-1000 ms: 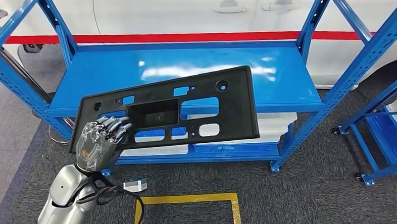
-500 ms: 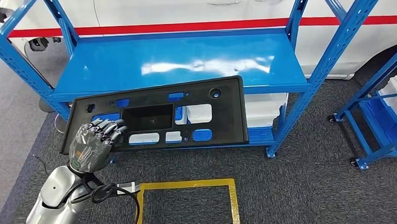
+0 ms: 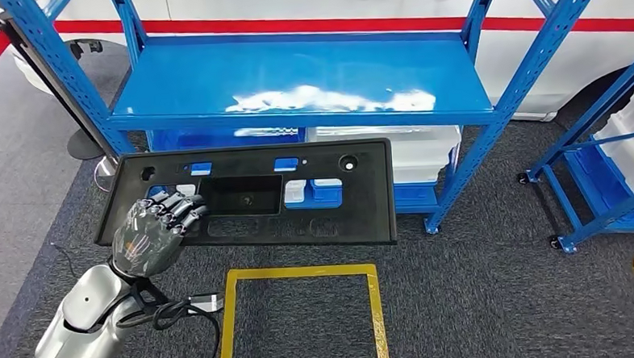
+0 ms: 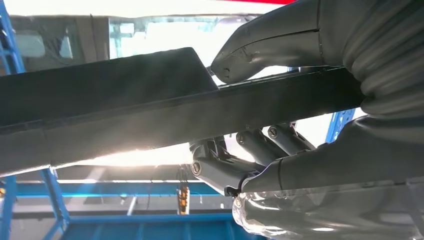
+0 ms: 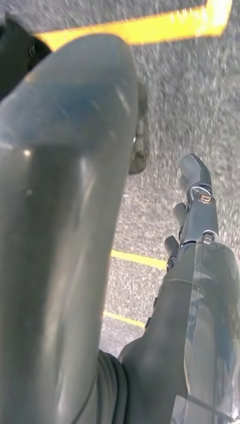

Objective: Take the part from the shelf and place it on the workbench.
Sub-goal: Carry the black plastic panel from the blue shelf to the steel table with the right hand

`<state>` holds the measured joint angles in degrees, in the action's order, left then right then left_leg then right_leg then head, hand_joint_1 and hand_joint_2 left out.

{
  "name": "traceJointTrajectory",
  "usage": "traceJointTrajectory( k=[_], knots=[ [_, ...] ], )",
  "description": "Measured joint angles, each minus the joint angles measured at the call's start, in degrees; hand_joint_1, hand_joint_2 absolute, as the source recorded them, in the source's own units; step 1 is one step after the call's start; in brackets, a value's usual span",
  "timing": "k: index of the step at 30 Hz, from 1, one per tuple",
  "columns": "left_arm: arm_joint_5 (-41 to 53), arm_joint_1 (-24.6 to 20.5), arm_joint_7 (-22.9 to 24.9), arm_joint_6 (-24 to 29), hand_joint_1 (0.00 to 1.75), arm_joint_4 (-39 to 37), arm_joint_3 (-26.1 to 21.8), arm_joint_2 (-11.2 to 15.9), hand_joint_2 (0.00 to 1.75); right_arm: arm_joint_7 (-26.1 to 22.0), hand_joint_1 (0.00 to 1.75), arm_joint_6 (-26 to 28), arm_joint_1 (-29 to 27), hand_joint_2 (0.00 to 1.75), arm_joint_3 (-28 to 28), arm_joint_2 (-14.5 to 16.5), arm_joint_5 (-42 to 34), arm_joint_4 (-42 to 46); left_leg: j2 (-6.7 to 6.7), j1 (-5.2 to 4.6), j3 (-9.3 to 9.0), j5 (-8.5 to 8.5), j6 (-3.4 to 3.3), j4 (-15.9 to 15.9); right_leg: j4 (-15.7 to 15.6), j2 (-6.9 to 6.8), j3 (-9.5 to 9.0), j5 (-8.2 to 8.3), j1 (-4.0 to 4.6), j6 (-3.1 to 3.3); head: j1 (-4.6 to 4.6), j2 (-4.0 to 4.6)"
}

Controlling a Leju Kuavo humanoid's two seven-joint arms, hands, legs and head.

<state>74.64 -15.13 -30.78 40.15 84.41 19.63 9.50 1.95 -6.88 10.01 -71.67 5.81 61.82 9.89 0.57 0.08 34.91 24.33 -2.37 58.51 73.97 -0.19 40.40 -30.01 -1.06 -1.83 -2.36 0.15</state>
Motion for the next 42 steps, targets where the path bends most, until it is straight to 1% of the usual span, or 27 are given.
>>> traceJointTrajectory(
  k=[1, 2, 4, 5, 7, 8, 10, 12, 13, 14, 16, 17, 19, 20, 22, 23, 24, 27, 28, 29, 30, 32, 34, 36, 38, 40, 42],
  knots=[
    [0.45, -0.02, 0.54, 0.0, 1.75, -0.04, 0.3, 0.24, 1.75, 0.01, 0.0, 0.02, 0.05, 0.0, 0.0, -0.01, -0.06, 0.01, 0.0, -0.17, 0.77, -0.64, 0.02, 0.03, -2.77, 0.05, -2.66, 1.36, 0.27, 0.58, 0.0, 0.0],
    [0.9, -0.04, 1.05, 0.0, 1.75, -0.06, 0.55, 0.46, 1.75, 0.02, 0.0, 0.03, 0.12, 0.0, 0.0, -0.04, -0.11, 0.04, -0.02, -0.36, 1.4, -1.2, 0.11, 0.06, -6.83, 0.07, -6.02, 1.7, 0.62, 1.26, 0.0, 0.0],
    [1.56, -0.15, 1.8, 0.0, 1.75, -0.07, 0.86, 0.88, 1.75, 0.02, 0.0, 0.01, 0.3, 0.0, 0.0, -0.11, -0.16, 0.1, 0.08, -0.49, 2.08, -2.31, 0.54, 0.0, -14.31, 0.08, -11.21, 0.59, 1.23, 2.24, -0.01, 0.0],
    [1.93, -0.23, 2.17, 0.0, 1.75, -0.07, 1.02, 1.07, 1.75, 0.01, 0.0, 0.01, 0.35, 0.0, 0.0, -0.14, -0.19, 0.12, 0.13, -0.45, 2.25, -2.86, 0.85, -0.14, -16.25, 0.06, -12.27, 0.11, 1.46, 2.46, -0.02, 0.0],
    [3.06, -0.35, 3.23, 0.0, 1.75, -0.08, 1.53, 1.54, 1.75, 0.0, 0.0, 0.0, 0.37, 0.0, 0.01, -0.09, -0.22, 0.11, 0.12, -0.29, 2.46, -3.66, 1.45, -0.37, -17.27, -0.08, -11.99, 1.08, 1.48, 2.85, -0.01, 0.0],
    [3.73, -0.41, 3.88, 0.0, 1.75, -0.08, 1.85, 1.81, 1.75, 0.01, 0.0, 0.01, 0.39, 0.0, 0.01, -0.04, -0.23, 0.1, 0.03, -0.28, 2.81, -2.9, 1.76, 0.1, -17.61, -0.22, -11.6, 1.79, 1.33, 3.18, -0.01, 0.0],
    [4.65, -0.55, 5.01, 0.0, 1.75, -0.15, 2.37, 2.5, 1.75, 0.02, 0.0, 0.02, 0.41, 0.0, 0.0, 0.04, -0.26, 0.08, -0.18, -0.09, 4.12, 1.87, 2.38, 4.07, -17.96, -0.47, -10.25, 3.43, 0.99, 3.79, -0.01, 0.0],
    [5.07, -0.71, 5.82, 0.0, 1.75, -0.32, 2.73, 3.15, 1.75, 0.02, 0.0, 0.03, 0.38, 0.0, 0.0, 0.04, -0.35, 0.08, -0.21, 0.32, 5.5, 7.09, 2.99, 11.14, -17.69, -0.46, -8.22, 4.87, 0.96, 4.0, -0.02, 0.0],
    [5.21, -0.77, 6.1, 0.0, 1.75, -0.44, 2.96, 3.41, 1.75, 0.02, 0.0, 0.04, 0.35, 0.0, 0.0, 0.04, -0.4, 0.08, -0.2, 0.54, 5.64, 7.87, 3.28, 13.99, -17.44, -0.47, -7.11, 5.54, 0.91, 3.89, -0.02, 0.0],
    [5.31, -0.84, 6.29, 0.0, 1.75, -0.55, 3.22, 3.62, 1.75, 0.02, 0.0, 0.04, 0.35, 0.0, 0.0, 0.05, -0.46, 0.08, -0.2, 0.76, 5.09, 7.25, 3.58, 15.33, -17.07, -0.48, -5.92, 6.16, 0.81, 3.7, -0.02, 0.0],
    [5.44, -1.09, 6.53, 0.0, 1.75, -0.73, 3.68, 3.98, 1.75, 0.02, 0.0, 0.04, 0.35, 0.0, 0.0, 0.1, -0.51, 0.08, -0.19, 1.25, 1.47, 4.2, 4.15, 12.53, -15.97, -0.51, -3.51, 7.18, 0.49, 3.14, -0.02, 0.0],
    [5.46, -1.28, 6.61, 0.0, 1.75, -0.78, 3.85, 4.1, 1.75, 0.02, 0.0, 0.05, 0.37, 0.0, 0.0, 0.12, -0.54, 0.08, -0.2, 1.39, -1.13, 3.97, 4.43, 9.08, -15.3, -0.51, -2.4, 7.59, 0.38, 2.76, -0.03, 0.0],
    [5.46, -1.65, 6.81, 0.0, 1.75, -0.82, 4.16, 4.28, 1.75, 0.01, 0.0, 0.06, 0.35, 0.0, 0.0, 0.15, -0.57, 0.09, -0.41, 1.26, -5.1, 5.35, 4.13, 2.91, -14.26, -0.5, -1.0, 8.36, 0.36, 1.93, 0.01, 0.0],
    [5.45, -1.79, 6.97, 0.0, 1.75, -0.86, 4.32, 4.37, 1.75, 0.01, 0.0, 0.06, 0.33, 0.0, -0.01, 0.15, -0.58, 0.1, -0.51, 1.05, -5.72, 6.21, 3.73, 1.5, -14.16, -0.48, -0.74, 8.86, 0.43, 1.53, 0.02, 0.0],
    [5.43, -1.94, 7.35, 0.0, 1.75, -0.96, 4.67, 4.56, 1.75, -0.01, 0.0, 0.03, 0.19, 0.0, -0.04, 0.15, -0.63, 0.1, -0.5, 0.93, -5.25, 5.61, 2.54, 1.0, -14.38, -0.37, -0.55, 9.81, 0.33, 0.8, 0.05, 0.0],
    [5.42, -2.04, 7.51, 0.0, 1.75, -1.03, 4.84, 4.63, 1.75, -0.02, 0.0, 0.0, 0.11, 0.0, -0.07, 0.15, -0.68, 0.09, -0.37, 0.94, -4.83, 4.99, 1.98, 0.93, -14.14, -0.25, -0.25, 9.31, 0.19, 0.49, 0.06, 0.0],
    [5.4, -2.14, 7.66, 0.0, 1.75, -1.09, 4.99, 4.67, 1.75, -0.03, 0.0, -0.08, 0.01, 0.0, -0.08, 0.16, -0.76, 0.08, -0.23, 1.0, -4.26, 4.23, 1.43, 0.76, -13.0, -0.13, 0.25, 7.59, 0.07, 0.23, 0.06, 0.0],
    [5.3, -2.3, 7.96, 0.0, 1.75, -1.26, 5.32, 4.8, 1.75, -0.07, 0.0, -0.52, -0.12, 0.0, -0.11, 0.22, -1.09, 0.04, -0.06, 0.9, -1.75, 1.91, 0.56, 0.69, -3.98, 0.05, 2.41, -1.13, -0.05, -0.27, 0.06, 0.0],
    [5.28, -2.3, 8.03, 0.0, 1.75, -1.33, 5.45, 4.87, 1.75, -0.08, 0.0, -0.69, -0.13, 0.0, -0.13, 0.22, -1.17, 0.03, -0.06, 0.8, -0.8, 1.21, 0.51, 0.73, -0.89, 0.06, 2.71, -2.49, -0.06, -0.35, 0.07, 0.0],
    [5.27, -2.29, 8.07, 0.0, 1.75, -1.41, 5.63, 4.94, 1.75, -0.09, 0.0, -0.82, -0.12, 0.0, -0.15, 0.22, -1.24, 0.03, -0.07, 0.69, 0.13, 0.54, 0.53, 0.76, 0.83, 0.06, 2.31, -2.41, -0.06, -0.32, 0.07, 0.0],
    [5.27, -2.28, 8.09, 0.0, 1.75, -1.46, 5.81, 5.02, 1.75, -0.09, 0.0, -0.96, -0.11, 0.0, -0.16, 0.22, -1.27, 0.03, -0.07, 0.59, 0.99, -0.09, 0.59, 0.78, 0.82, 0.07, 1.09, -1.32, 0.0, -0.17, 0.07, 0.0],
    [5.25, -2.3, 8.13, 0.0, 1.75, -1.51, 6.11, 5.15, 1.75, -0.11, 0.0, -1.16, -0.08, 0.0, -0.18, 0.2, -1.41, 0.04, -0.07, 0.44, 2.41, -1.27, 0.79, 0.8, -4.72, 0.16, -4.14, 1.16, 0.37, 0.7, 0.06, 0.0],
    [5.18, -2.4, 8.25, 0.0, 1.75, -1.51, 6.27, 5.26, 1.75, -0.2, 0.0, -1.55, -0.03, 0.0, -0.24, 0.13, -1.72, 0.05, -0.01, 0.37, 3.2, -2.3, 1.26, 0.7, -12.61, 0.25, -9.66, 0.84, 0.88, 1.72, 0.05, 0.0],
    [5.12, -2.58, 8.45, 0.0, 1.75, -1.57, 6.43, 5.36, 1.75, -0.4, 0.0, -2.05, -0.05, 0.0, -0.45, 0.08, -2.11, 0.07, 0.1, 0.57, 3.41, -3.44, 1.94, 0.16, -16.18, 0.29, -11.41, 0.31, 1.3, 2.21, 0.06, 0.0],
    [5.09, -2.69, 8.66, 0.0, 1.75, -1.67, 6.62, 5.5, 1.75, -0.58, 0.0, -2.38, -0.14, 0.0, -0.72, 0.1, -2.44, 0.06, 0.01, 0.66, 3.61, -3.87, 2.62, -0.38, -17.24, 0.1, -11.02, 1.73, 1.21, 2.73, 0.06, 0.0],
    [5.04, -2.74, 8.78, 0.0, 1.75, -1.74, 6.87, 5.73, 1.75, -0.68, 0.0, -2.59, -0.18, 0.0, -0.95, 0.13, -2.68, 0.05, -0.16, 0.59, 4.54, -0.66, 3.12, 2.0, -18.25, -0.23, -10.34, 3.27, 0.84, 3.51, 0.05, 0.0],
    [4.98, -2.76, 8.91, 0.0, 1.75, -1.85, 7.12, 5.99, 1.75, -0.75, 0.0, -2.81, -0.28, 0.0, -1.22, 0.15, -2.96, 0.05, -0.19, 0.7, 6.13, 4.88, 3.49, 8.77, -18.19, -0.38, -9.03, 4.4, 0.81, 3.87, 0.05, 0.0]
  ],
)
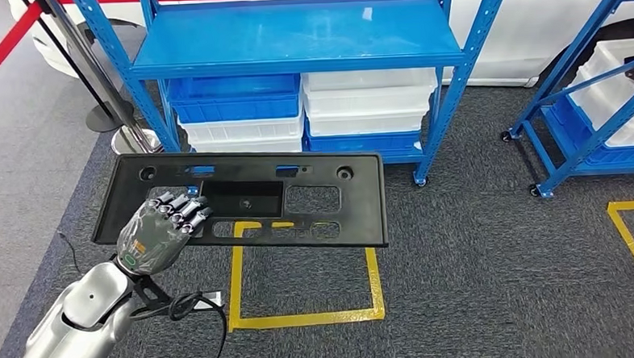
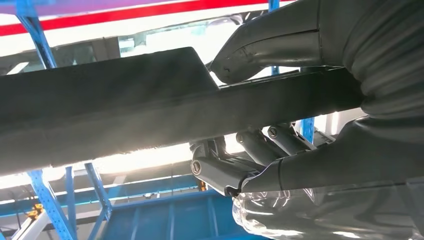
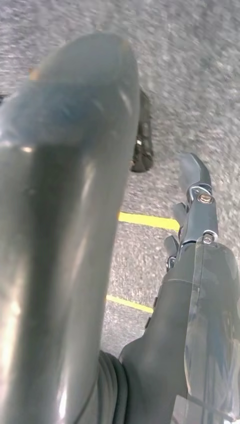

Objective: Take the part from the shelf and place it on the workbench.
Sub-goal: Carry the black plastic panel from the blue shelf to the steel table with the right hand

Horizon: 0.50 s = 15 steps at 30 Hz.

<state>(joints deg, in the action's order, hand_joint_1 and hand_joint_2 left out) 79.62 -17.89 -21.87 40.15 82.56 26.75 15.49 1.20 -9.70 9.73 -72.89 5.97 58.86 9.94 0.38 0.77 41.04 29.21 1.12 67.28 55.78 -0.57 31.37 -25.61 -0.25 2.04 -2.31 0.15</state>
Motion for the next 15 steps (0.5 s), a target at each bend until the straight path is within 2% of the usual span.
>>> traceJointTrajectory(
  k=[1, 2, 3, 4, 5, 6, 7, 8, 9, 11, 12, 13, 15],
  knots=[
    [-0.03, 0.02, 0.09, 0.0, 1.75, -0.09, 0.12, 0.1, 1.75, -0.02, 0.0, -0.1, -0.09, 0.0, -0.15, 0.0, -0.14, 0.0, 0.01, 0.05, 0.58, 1.68, 0.2, 3.64, 0.23, -0.03, 0.82, 0.47, -0.01, -0.06, -0.01, 0.0],
    [-0.05, 0.04, 0.18, 0.0, 1.75, -0.19, 0.25, 0.16, 1.75, -0.04, 0.0, -0.15, -0.16, 0.0, -0.29, 0.0, -0.27, 0.0, 0.01, 0.12, 0.57, 2.04, 0.42, 6.14, 0.58, -0.06, 1.72, 0.9, -0.04, -0.15, 0.0, 0.0],
    [-0.06, 0.05, 0.26, 0.0, 1.75, -0.28, 0.39, 0.21, 1.75, -0.05, 0.0, -0.2, -0.22, 0.0, -0.4, 0.02, -0.36, 0.0, 0.01, 0.24, -0.25, 1.19, 0.64, 6.83, 1.03, -0.09, 2.66, 1.26, -0.11, -0.3, -0.01, 0.0],
    [-0.06, 0.03, 0.37, 0.0, 1.75, -0.35, 0.5, 0.26, 1.75, -0.06, 0.0, -0.22, -0.29, 0.0, -0.48, 0.04, -0.4, 0.0, 0.02, 0.38, -1.98, -0.33, 0.83, 5.56, 1.58, -0.1, 3.61, 1.57, -0.23, -0.51, -0.01, 0.0],
    [-0.06, -0.03, 0.48, 0.0, 1.75, -0.39, 0.61, 0.3, 1.75, -0.07, 0.0, -0.24, -0.34, 0.0, -0.54, 0.06, -0.42, 0.0, 0.03, 0.55, -4.4, -1.47, 1.02, 2.53, 2.25, -0.1, 4.53, 1.79, -0.36, -0.74, -0.01, 0.0],
    [-0.06, -0.12, 0.55, 0.0, 1.75, -0.4, 0.73, 0.32, 1.75, -0.08, 0.0, -0.25, -0.38, 0.0, -0.58, 0.08, -0.43, 0.0, -0.02, 0.53, -7.03, -1.65, 1.14, -1.16, 2.94, -0.1, 5.41, 1.98, -0.4, -1.02, -0.01, 0.0],
    [-0.07, -0.22, 0.63, 0.01, 1.75, -0.41, 0.81, 0.35, 1.75, -0.09, 0.0, -0.25, -0.42, 0.0, -0.63, 0.09, -0.44, 0.0, -0.12, 0.44, -9.13, -1.2, 0.95, -4.42, 3.5, -0.08, 6.11, 2.22, -0.4, -1.33, -0.01, 0.0],
    [-0.08, -0.28, 0.69, 0.01, 1.75, -0.43, 0.9, 0.38, 1.75, -0.09, 0.0, -0.25, -0.46, 0.0, -0.67, 0.09, -0.44, 0.0, -0.22, 0.31, -10.36, -0.47, 0.69, -6.64, 3.9, -0.06, 6.61, 2.53, -0.35, -1.67, -0.01, 0.0],
    [-0.1, -0.32, 0.74, 0.02, 1.75, -0.46, 0.99, 0.4, 1.75, -0.1, 0.0, -0.27, -0.53, 0.0, -0.71, 0.09, -0.45, 0.0, -0.32, 0.08, -10.78, 0.0, 0.29, -7.55, 4.0, -0.04, 6.91, 2.93, -0.26, -2.05, -0.01, 0.0],
    [-0.23, -0.38, 0.83, 0.02, 1.75, -0.57, 1.2, 0.44, 1.75, -0.13, 0.0, -0.32, -0.78, 0.0, -0.76, 0.06, -0.45, 0.0, -0.22, 0.17, -10.18, -0.55, -0.74, -7.76, 4.48, 0.07, 7.42, 3.31, -0.23, -2.78, 0.01, 0.0],
    [-0.33, -0.45, 0.87, 0.02, 1.75, -0.63, 1.37, 0.43, 1.75, -0.16, 0.0, -0.36, -0.89, 0.0, -0.78, 0.05, -0.45, -0.01, -0.1, 0.26, -9.8, -1.01, -1.32, -7.79, 5.64, 0.17, 7.88, 2.34, -0.21, -3.09, 0.01, 0.0],
    [-0.44, -0.52, 0.91, 0.01, 1.75, -0.69, 1.55, 0.43, 1.75, -0.22, 0.0, -0.42, -0.99, 0.0, -0.79, 0.04, -0.45, -0.01, 0.03, 0.37, -9.33, -1.54, -1.89, -7.9, 7.76, 0.28, 8.48, 0.33, -0.23, -3.34, 0.02, 0.0],
    [-0.72, -0.61, 1.18, 0.0, 1.75, -0.84, 1.94, 0.45, 1.75, -0.38, 0.0, -0.57, -1.07, 0.0, -0.79, 0.04, -0.45, -0.02, 0.14, 0.25, -8.16, -2.59, -2.57, -7.89, 13.98, 0.4, 9.77, -5.39, -0.3, -3.67, 0.02, 0.0]
  ],
)
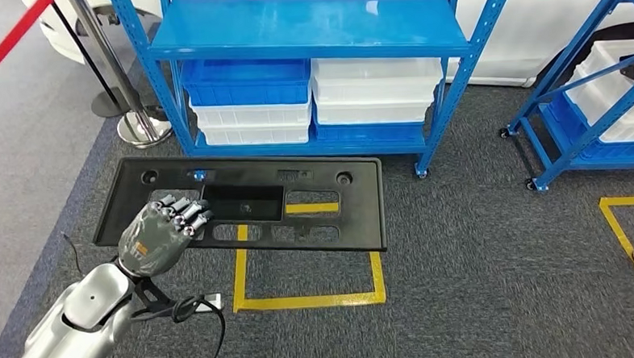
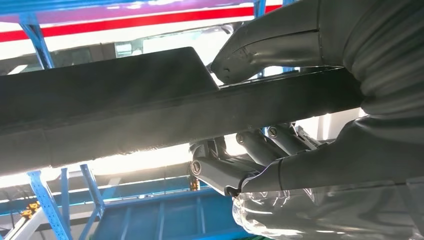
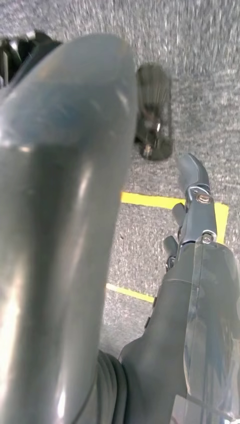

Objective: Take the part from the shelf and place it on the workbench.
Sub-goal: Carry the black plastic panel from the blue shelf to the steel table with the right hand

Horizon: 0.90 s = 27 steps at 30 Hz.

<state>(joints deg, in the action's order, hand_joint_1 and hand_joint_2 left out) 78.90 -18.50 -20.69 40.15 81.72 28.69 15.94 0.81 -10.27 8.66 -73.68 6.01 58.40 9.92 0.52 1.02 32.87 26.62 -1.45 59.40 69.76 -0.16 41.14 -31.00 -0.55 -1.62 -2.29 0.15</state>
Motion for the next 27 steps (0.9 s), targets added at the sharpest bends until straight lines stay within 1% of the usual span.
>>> traceJointTrajectory(
  k=[1, 2, 3, 4, 5, 6, 7, 8, 9, 10, 11, 12, 13, 14, 16, 17, 18, 19, 20, 21, 22, 23, 24, 25, 26, 27],
  knots=[
    [-0.25, -0.02, 0.31, 0.0, 1.75, -0.1, 0.18, 0.02, 1.75, -0.08, 0.0, -0.07, -0.03, 0.0, 0.0, 0.0, -0.01, 0.0, 0.01, -0.15, 0.71, -0.52, -0.12, 0.05, 3.01, 0.01, 0.42, -2.12, -0.04, -0.07, -0.01, 0.0],
    [-0.65, -0.05, 0.74, 0.0, 1.75, -0.25, 0.4, 0.03, 1.75, -0.15, 0.0, -0.1, -0.04, 0.0, 0.0, 0.0, -0.03, 0.0, 0.01, -0.29, 1.47, -1.0, -0.16, 0.11, 5.03, 0.01, 0.41, -2.91, -0.05, -0.04, -0.01, 0.0],
    [-1.25, -0.13, 1.15, -0.01, 1.75, -0.44, 0.71, 0.08, 1.75, -0.22, 0.0, -0.13, -0.06, 0.0, -0.01, 0.0, -0.05, 0.0, 0.0, -0.44, 2.2, -1.45, -0.17, 0.16, 5.62, 0.02, -0.2, -2.32, -0.02, 0.11, -0.01, 0.0],
    [-2.14, -0.32, 1.49, -0.04, 1.75, -0.71, 1.2, 0.18, 1.75, -0.28, 0.0, -0.18, -0.09, 0.0, -0.01, 0.0, -0.09, 0.0, -0.02, -0.59, 2.89, -1.87, -0.15, 0.2, 4.63, 0.04, -1.56, -0.77, 0.09, 0.41, -0.02, 0.0],
    [-3.22, -0.64, 1.73, -0.08, 1.75, -1.04, 1.88, 0.36, 1.75, -0.34, 0.0, -0.27, -0.12, 0.0, -0.02, -0.01, -0.12, 0.0, -0.04, -0.73, 3.45, -2.29, -0.13, 0.21, 1.88, 0.07, -3.76, 1.1, 0.29, 0.94, -0.01, 0.0],
    [-4.25, -1.01, 1.99, -0.22, 1.75, -1.38, 2.62, 0.55, 1.75, -0.39, 0.0, -0.37, -0.14, 0.0, -0.02, -0.06, -0.15, 0.02, -0.05, -0.83, 3.87, -2.7, -0.03, 0.2, -1.81, 0.1, -6.3, 2.0, 0.53, 1.66, -0.02, 0.0],
    [-5.04, -1.43, 2.48, -0.56, 1.75, -1.72, 3.35, 0.78, 1.75, -0.46, 0.0, -0.5, -0.15, 0.0, -0.02, -0.09, -0.19, 0.03, -0.04, -0.87, 4.15, -3.12, 0.16, 0.16, -5.77, 0.11, -8.81, 2.09, 0.79, 2.25, -0.03, 0.0],
    [-5.45, -1.82, 3.21, -1.02, 1.75, -2.01, 3.96, 0.99, 1.75, -0.53, 0.0, -0.62, -0.16, 0.0, -0.02, -0.13, -0.24, 0.04, 0.0, -0.82, 4.32, -3.56, 0.43, 0.05, -8.93, 0.12, -10.68, 1.63, 1.05, 2.74, -0.03, 0.0],
    [-5.54, -2.13, 4.0, -1.53, 1.75, -2.28, 4.4, 1.15, 1.75, -0.6, 0.0, -0.7, -0.17, 0.0, -0.02, -0.15, -0.3, 0.05, 0.06, -0.7, 4.4, -3.99, 0.79, -0.13, -10.83, 0.12, -11.6, 0.99, 1.26, 3.07, -0.03, 0.0],
    [-5.46, -2.39, 4.68, -1.95, 1.75, -2.53, 4.75, 1.32, 1.75, -0.66, 0.0, -0.76, -0.18, 0.0, -0.03, -0.13, -0.35, 0.04, 0.1, -0.6, 4.41, -4.45, 1.15, -0.37, -11.79, 0.12, -11.9, 1.01, 1.41, 3.23, -0.02, 0.0],
    [-5.38, -2.57, 5.11, -2.16, 1.75, -2.76, 5.06, 1.48, 1.75, -0.68, 0.0, -0.78, -0.23, 0.0, -0.03, -0.12, -0.39, 0.04, 0.12, -0.56, 4.53, -4.71, 1.49, -0.5, -12.28, 0.05, -11.87, 1.46, 1.26, 3.42, -0.02, 0.0],
    [-5.25, -2.69, 5.39, -2.21, 1.75, -2.95, 5.39, 1.64, 1.75, -0.72, 0.0, -0.79, -0.27, 0.0, -0.04, -0.1, -0.4, 0.04, 0.09, -0.57, 4.75, -4.38, 1.81, -0.27, -12.78, -0.05, -11.81, 2.05, 1.09, 3.64, -0.02, 0.0],
    [-5.09, -2.79, 5.71, -2.16, 1.75, -3.09, 5.68, 1.84, 1.75, -0.79, 0.0, -0.85, -0.32, 0.0, -0.05, -0.08, -0.4, 0.04, 0.01, -0.6, 5.22, -3.18, 2.08, 0.85, -13.25, -0.18, -11.68, 2.66, 0.9, 3.89, -0.02, 0.0],
    [-4.9, -2.85, 6.1, -2.09, 1.75, -3.21, 5.94, 2.08, 1.75, -0.9, 0.0, -0.95, -0.39, 0.0, -0.06, -0.05, -0.39, 0.04, -0.06, -0.57, 6.02, -1.21, 2.33, 3.08, -13.58, -0.3, -11.48, 3.22, 0.71, 4.07, -0.02, 0.0],
    [-4.53, -2.86, 6.91, -1.92, 1.75, -3.43, 6.28, 2.52, 1.75, -1.27, 0.0, -1.14, -0.51, 0.0, -0.07, -0.04, -0.31, 0.04, -0.14, -0.41, 8.08, 3.2, 2.78, 9.88, -13.43, -0.38, -10.62, 3.87, 0.79, 4.32, -0.03, 0.0],
    [-4.36, -2.8, 7.21, -1.82, 1.75, -3.52, 6.41, 2.72, 1.75, -1.51, 0.0, -1.25, -0.61, 0.0, -0.07, -0.04, -0.22, 0.04, -0.14, -0.31, 8.77, 4.32, 3.0, 12.81, -13.18, -0.38, -10.11, 4.08, 0.78, 4.26, -0.03, 0.0],
    [-4.19, -2.72, 7.47, -1.69, 1.75, -3.6, 6.56, 2.88, 1.75, -1.75, 0.0, -1.39, -0.69, 0.0, -0.07, -0.04, -0.13, 0.04, -0.13, -0.22, 8.68, 4.41, 3.22, 14.12, -12.83, -0.43, -9.6, 4.23, 0.74, 4.2, -0.03, 0.0],
    [-4.01, -2.63, 7.72, -1.55, 1.75, -3.64, 6.7, 3.03, 1.75, -1.96, 0.0, -1.59, -0.76, 0.0, -0.07, -0.04, -0.04, 0.04, -0.1, -0.1, 7.63, 3.62, 3.42, 13.44, -12.41, -0.5, -9.09, 4.32, 0.66, 4.13, -0.03, 0.0],
    [-3.76, -2.57, 7.98, -1.38, 1.75, -3.67, 6.81, 3.16, 1.75, -2.15, 0.0, -1.79, -0.8, 0.0, -0.07, -0.03, 0.02, 0.04, 0.15, 0.02, 5.52, 2.25, 3.61, 10.63, -11.87, -0.68, -8.58, 4.3, 0.56, 4.01, -0.03, 0.0],
    [-3.52, -2.55, 8.22, -1.2, 1.75, -3.67, 6.87, 3.26, 1.75, -2.31, 0.0, -1.94, -0.83, 0.0, -0.07, -0.02, 0.04, 0.05, 0.86, 0.04, 3.18, 1.44, 3.76, 6.95, -11.31, -0.87, -8.12, 4.22, 0.5, 3.85, -0.03, 0.0],
    [-3.23, -2.56, 8.41, -1.01, 1.75, -3.65, 6.89, 3.33, 1.75, -2.45, 0.0, -2.02, -0.87, 0.0, -0.07, -0.02, 0.07, 0.05, 1.5, -0.14, 1.25, 0.82, 3.57, 3.87, -10.73, -1.05, -7.69, 4.13, 0.55, 3.62, -0.02, 0.0],
    [-2.93, -2.52, 8.55, -0.82, 1.75, -3.57, 6.89, 3.39, 1.75, -2.57, 0.0, -2.04, -0.96, 0.0, -0.07, -0.02, 0.09, 0.05, 2.02, -0.33, 0.07, 0.62, 3.23, 1.73, -10.25, -1.3, -7.39, 4.05, 0.65, 3.36, -0.02, 0.0],
    [-2.63, -2.42, 8.48, -0.7, 1.75, -3.43, 6.85, 3.4, 1.75, -2.66, 0.0, -2.03, -1.05, 0.0, -0.07, -0.03, 0.1, 0.05, 2.2, -0.54, -0.2, 0.83, 2.71, 0.93, -9.96, -1.54, -7.2, 4.05, 0.77, 3.08, -0.02, 0.0],
    [-2.3, -2.19, 8.16, -0.63, 1.75, -3.17, 6.74, 3.4, 1.75, -2.69, 0.0, -2.0, -1.13, 0.0, -0.07, -0.04, 0.13, 0.04, 1.8, -0.71, -0.07, 0.61, 2.11, 0.86, -9.83, -1.89, -7.11, 4.14, 0.87, 2.81, -0.02, 0.0],
    [-2.01, -1.85, 7.68, -0.61, 1.75, -2.82, 6.55, 3.4, 1.75, -2.71, 0.0, -1.97, -1.17, 0.0, -0.06, -0.05, 0.15, 0.04, 1.38, -0.62, 0.11, 0.43, 1.59, 0.63, -9.78, -2.2, -7.07, 4.14, 0.87, 2.5, -0.02, 0.0],
    [-1.75, -1.51, 7.16, -0.6, 1.75, -2.46, 6.29, 3.37, 1.75, -2.72, 0.0, -1.92, -1.16, 0.0, -0.05, -0.05, 0.17, 0.04, 0.98, -0.52, 0.24, 0.16, 1.09, 0.39, -9.52, -2.18, -6.94, 3.84, 0.79, 2.13, -0.02, 0.0]
  ],
)
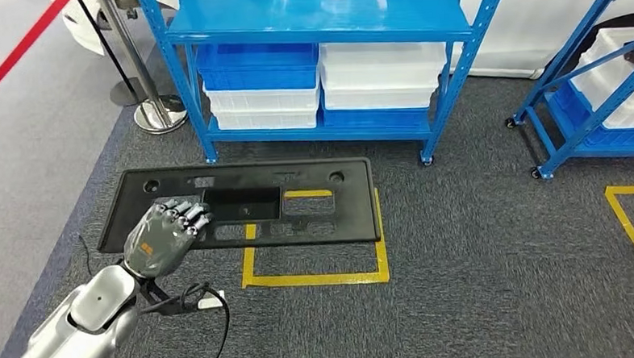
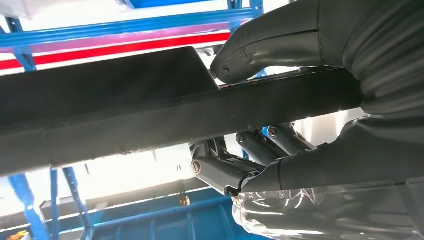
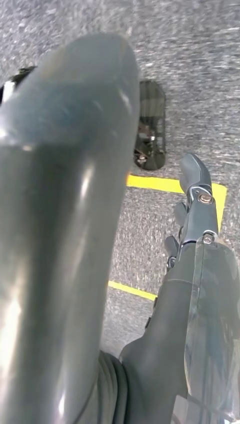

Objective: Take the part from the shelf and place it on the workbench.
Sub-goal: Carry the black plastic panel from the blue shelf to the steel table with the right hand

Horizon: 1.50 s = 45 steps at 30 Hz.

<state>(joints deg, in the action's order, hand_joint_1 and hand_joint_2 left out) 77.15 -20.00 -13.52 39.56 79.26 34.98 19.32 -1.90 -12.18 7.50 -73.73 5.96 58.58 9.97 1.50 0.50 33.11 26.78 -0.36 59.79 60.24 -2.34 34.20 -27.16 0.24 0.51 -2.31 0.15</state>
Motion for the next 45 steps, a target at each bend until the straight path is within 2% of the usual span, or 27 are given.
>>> traceJointTrajectory(
  k=[1, 3, 5, 6, 7, 8, 10, 12, 13, 15, 16, 18, 20, 22, 24, 26, 28, 30, 32, 34, 36, 37, 38, 39, 41, 43, 45],
  knots=[
    [0.17, 0.27, -0.37, 0.01, 1.75, 0.35, -0.3, -0.03, 1.75, 0.0, 0.0, 0.04, 0.01, 0.0, 0.01, -0.01, 0.02, 0.0, -0.38, 0.1, 0.17, -0.35, -0.5, -0.22, 0.98, 0.32, 0.4, -0.95, -0.1, -0.37, -0.01, 0.0],
    [0.33, 0.55, -0.57, 0.01, 1.75, 0.79, -0.76, -0.11, 1.75, 0.0, 0.0, 0.08, 0.01, 0.0, 0.01, -0.01, 0.04, 0.0, -1.13, 0.22, 0.69, -1.01, -1.18, -0.46, 6.03, 1.41, 2.46, -4.61, -0.41, -0.97, 0.0, 0.0],
    [0.39, 0.78, -0.62, 0.01, 1.75, 0.99, -0.95, -0.18, 1.75, 0.0, 0.0, 0.08, -0.01, 0.0, 0.01, -0.01, 0.04, 0.0, -2.09, 0.18, 1.4, -1.56, -1.33, -0.45, 12.84, 1.84, 5.23, -8.0, -0.61, -1.24, 0.0, 0.0],
    [0.41, 0.97, -0.65, 0.01, 1.75, 1.05, -0.98, -0.2, 1.75, 0.0, 0.0, 0.08, -0.03, 0.0, 0.01, -0.01, 0.04, 0.0, -2.63, 0.17, 1.71, -1.82, -1.28, -0.44, 14.52, 1.89, 5.79, -8.35, -0.65, -1.25, -0.01, 0.0],
    [0.42, 1.16, -0.68, 0.01, 1.75, 1.08, -1.01, -0.2, 1.75, 0.0, 0.0, 0.08, -0.04, 0.0, 0.01, -0.01, 0.04, 0.0, -3.22, 0.16, 1.98, -2.07, -1.18, -0.43, 14.12, 1.99, 5.33, -7.6, -0.66, -1.16, 0.0, 0.0],
    [0.43, 1.31, -0.7, 0.02, 1.75, 1.12, -1.05, -0.2, 1.75, 0.0, 0.0, 0.08, -0.04, 0.0, 0.02, -0.02, 0.04, 0.0, -3.84, 0.16, 2.18, -2.3, -1.05, -0.42, 11.61, 2.32, 3.81, -5.99, -0.65, -0.95, 0.01, 0.0],
    [0.45, 1.44, -1.02, 0.07, 1.75, 1.4, -1.32, -0.32, 1.75, 0.0, 0.0, 0.09, -0.03, 0.0, 0.03, -0.1, 0.05, 0.01, -5.01, 0.1, 2.49, -2.72, -0.66, -0.41, 3.89, 4.62, -0.51, -2.73, -0.58, -0.17, 0.0, 0.0],
    [0.65, 1.62, -1.9, 0.14, 1.75, 1.9, -2.03, -0.55, 1.75, 0.0, 0.0, 0.07, -0.01, 0.0, 0.03, -0.21, 0.08, 0.01, -6.07, 0.17, 2.87, -3.19, -0.05, -0.41, -0.62, 6.47, -2.76, -1.58, -0.44, 0.33, -0.01, 0.0],
    [0.76, 1.84, -2.49, 0.16, 1.75, 2.19, -2.54, -0.67, 1.75, 0.0, 0.0, 0.05, 0.03, 0.0, 0.04, -0.25, 0.09, 0.01, -6.62, 0.27, 3.05, -3.47, 0.37, -0.51, -1.11, 6.52, -2.88, -1.64, -0.34, 0.44, 0.0, 0.0],
    [0.89, 2.51, -3.52, 0.21, 1.75, 2.8, -3.6, -0.89, 1.75, 0.01, 0.0, 0.02, 0.12, 0.0, 0.08, -0.17, 0.11, -0.01, -7.25, 0.4, 3.35, -3.85, 1.16, -0.66, -1.73, 5.03, -2.94, -1.04, -0.38, 0.69, 0.0, 0.0],
    [0.91, 2.82, -3.98, 0.25, 1.75, 3.13, -4.17, -1.01, 1.75, 0.02, 0.0, -0.02, 0.18, 0.0, 0.12, -0.12, 0.13, -0.01, -6.62, 0.34, 3.75, -3.3, 1.41, -0.06, -2.16, 4.33, -2.98, -0.66, -0.52, 0.94, -0.01, 0.0],
    [0.98, 3.16, -4.74, 0.33, 1.75, 3.66, -5.32, -1.33, 1.75, 0.05, 0.0, -0.09, 0.22, 0.0, 0.17, -0.02, 0.15, -0.02, -4.06, 0.32, 5.79, -0.04, 1.67, 4.55, -2.75, 2.83, -2.86, -0.08, -0.71, 1.35, -0.03, 0.0],
    [1.02, 3.4, -5.42, 0.39, 1.75, 3.93, -6.35, -1.73, 1.75, 0.11, 0.0, -0.1, 0.16, 0.0, 0.19, -0.03, 0.16, -0.02, -2.41, 0.43, 8.51, 3.78, 2.05, 11.78, -2.69, 1.41, -2.52, 0.06, -0.61, 1.55, -0.04, 0.0],
    [1.06, 3.93, -5.98, 0.42, 1.75, 4.12, -7.1, -2.07, 1.75, 0.15, 0.0, -0.1, 0.16, 0.0, 0.2, -0.03, 0.21, -0.02, -1.93, 0.54, 8.77, 4.35, 2.35, 14.43, -2.44, -0.03, -2.23, 0.08, -0.54, 1.53, -0.04, 0.0],
    [1.25, 4.39, -6.18, 0.44, 1.75, 4.49, -7.84, -2.28, 1.75, 0.19, 0.0, -0.15, 0.22, 0.0, 0.23, -0.02, 0.37, -0.02, -0.73, 0.57, 4.98, 1.64, 2.37, 8.92, -1.94, -1.4, -1.97, -0.05, -0.51, 1.32, -0.04, 0.0],
    [1.55, 4.73, -5.83, 0.46, 1.75, 5.25, -8.62, -2.44, 1.75, 0.21, 0.0, -0.22, 0.12, 0.0, 0.32, -0.01, 0.66, -0.02, 1.61, 0.18, 1.02, -0.18, 1.88, 2.08, -1.3, -2.63, -1.75, -0.38, -0.21, 0.87, -0.03, 0.0],
    [1.9, 5.66, -4.78, 0.5, 1.75, 6.39, -9.33, -2.56, 1.75, 0.22, 0.0, -0.28, -0.08, 0.0, 0.45, -0.03, 0.99, -0.02, 2.31, -0.21, 0.12, -0.29, 1.08, -0.14, -0.96, -3.73, -1.64, -0.55, 0.1, 0.42, -0.03, 0.0],
    [2.54, 7.33, -3.28, 0.54, 1.75, 7.7, -10.04, -2.61, 1.75, 0.17, 0.0, -0.44, -0.28, 0.0, 0.6, -0.12, 1.3, -0.02, 1.07, -0.13, 0.36, -0.74, 0.29, -0.37, -0.8, -4.37, -1.66, -0.73, 0.02, -0.05, -0.03, 0.0],
    [3.18, 8.66, -1.83, 0.55, 1.75, 9.0, -10.69, -2.69, 1.75, 0.04, 0.0, -0.65, -0.67, 0.0, 0.71, -0.35, 1.54, -0.02, -0.02, 0.13, 0.57, -1.24, -0.47, -0.7, 1.1, -2.26, -0.96, -2.51, -0.31, -0.72, -0.02, 0.0],
    [3.46, 9.31, -0.92, 0.55, 1.75, 9.9, -11.12, -2.84, 1.75, -0.05, 0.0, -0.83, -1.22, 0.0, 0.77, -0.55, 1.69, -0.02, -1.07, 0.28, 0.96, -1.62, -0.99, -0.8, 6.63, 0.81, 1.42, -6.19, -0.66, -1.23, -0.02, 0.0],
    [3.59, 10.0, -0.63, 0.55, 1.75, 10.4, -11.47, -3.0, 1.75, -0.08, 0.0, -0.92, -1.74, 0.0, 0.87, -0.62, 1.78, -0.02, -2.42, 0.26, 1.38, -1.89, -1.13, -0.79, 12.91, 1.82, 4.2, -8.9, -0.89, -1.46, -0.03, 0.0],
    [3.65, 10.42, -0.56, 0.55, 1.75, 10.6, -11.65, -3.07, 1.75, -0.08, 0.0, -0.93, -1.92, 0.0, 0.94, -0.69, 1.84, -0.02, -3.19, 0.26, 1.52, -2.02, -1.09, -0.77, 14.01, 1.97, 4.64, -8.81, -0.97, -1.5, -0.02, 0.0],
    [3.68, 10.86, -0.5, 0.55, 1.75, 10.82, -11.83, -3.13, 1.75, -0.07, 0.0, -0.91, -2.02, 0.0, 1.02, -0.8, 1.92, -0.02, -3.96, 0.28, 1.61, -2.14, -1.0, -0.76, 13.0, 2.09, 4.06, -7.6, -1.06, -1.48, -0.03, 0.0],
    [3.68, 11.24, -0.45, 0.55, 1.75, 11.08, -11.99, -3.2, 1.75, -0.04, 0.0, -0.86, -2.05, 0.0, 1.11, -0.93, 2.02, -0.02, -4.68, 0.29, 1.64, -2.25, -0.87, -0.74, 10.07, 2.37, 2.55, -5.63, -1.14, -1.38, -0.02, 0.0],
    [3.67, 11.65, -0.32, 0.55, 1.75, 11.76, -12.26, -3.37, 1.75, 0.03, 0.0, -0.71, -2.09, 0.0, 1.29, -1.21, 2.18, -0.02, -5.99, 0.25, 1.82, -2.44, -0.46, -0.64, 2.66, 4.46, -1.05, -2.42, -1.36, -1.09, -0.02, 0.0],
    [3.87, 12.0, -0.09, 0.55, 1.75, 12.43, -12.44, -3.58, 1.75, 0.22, 0.0, -0.57, -2.14, 0.0, 1.48, -1.39, 2.29, -0.02, -7.2, 0.28, 2.26, -2.8, 0.26, -0.6, -0.88, 6.18, -2.59, -1.62, -1.35, -0.91, -0.02, 0.0],
    [4.29, 12.94, 0.2, 0.56, 1.75, 13.15, -12.56, -3.79, 1.75, 0.56, 0.0, -0.35, -2.17, 0.0, 1.6, -1.52, 2.42, -0.02, -8.39, 0.45, 2.55, -3.26, 1.13, -0.83, -1.25, 5.56, -2.65, -1.43, -1.23, -0.57, -0.03, 0.0]
  ],
)
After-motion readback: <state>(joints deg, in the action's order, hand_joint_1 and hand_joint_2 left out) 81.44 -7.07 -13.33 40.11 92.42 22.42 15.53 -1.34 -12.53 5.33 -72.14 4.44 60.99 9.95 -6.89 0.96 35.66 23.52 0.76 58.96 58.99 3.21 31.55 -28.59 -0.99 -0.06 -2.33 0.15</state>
